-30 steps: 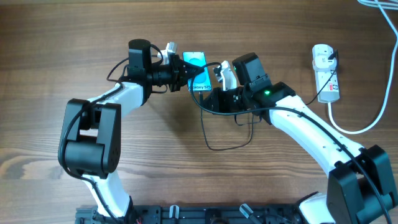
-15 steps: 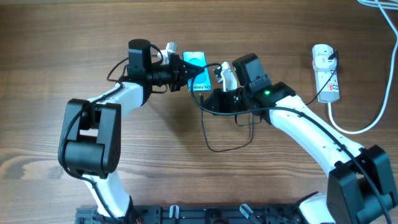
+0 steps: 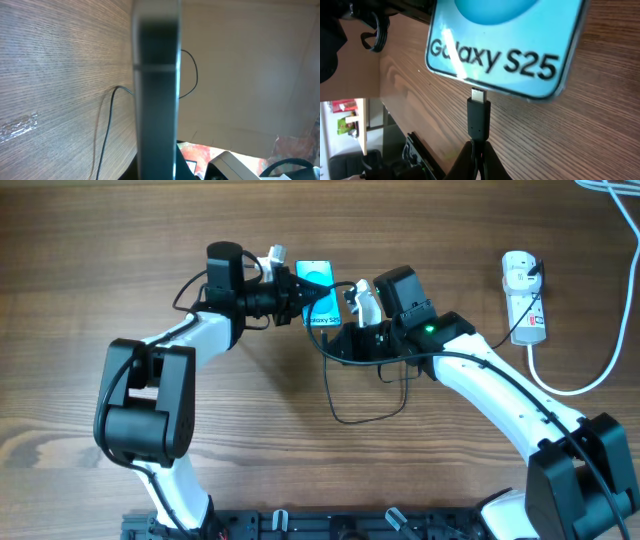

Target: Plug charger to phone and switch on socket

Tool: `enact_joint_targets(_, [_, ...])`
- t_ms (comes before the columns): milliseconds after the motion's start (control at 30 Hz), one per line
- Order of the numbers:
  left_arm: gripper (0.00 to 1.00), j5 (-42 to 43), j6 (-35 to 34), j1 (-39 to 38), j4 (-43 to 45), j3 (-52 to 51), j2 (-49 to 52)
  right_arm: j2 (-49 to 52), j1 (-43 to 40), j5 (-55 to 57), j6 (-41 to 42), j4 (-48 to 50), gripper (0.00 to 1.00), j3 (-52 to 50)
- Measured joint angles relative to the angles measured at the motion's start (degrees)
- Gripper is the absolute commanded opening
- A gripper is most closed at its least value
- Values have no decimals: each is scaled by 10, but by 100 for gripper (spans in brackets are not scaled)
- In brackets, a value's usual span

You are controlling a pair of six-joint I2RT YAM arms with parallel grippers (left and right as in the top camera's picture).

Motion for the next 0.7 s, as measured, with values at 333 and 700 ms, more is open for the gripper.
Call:
enact_joint_targets(333, [4, 0, 3, -9, 0, 0, 0, 0, 0, -2, 0, -2, 4, 0])
enact_joint_targets(700, [4, 0, 16, -9, 0, 0, 0, 0, 0, -1, 0, -6, 4, 0])
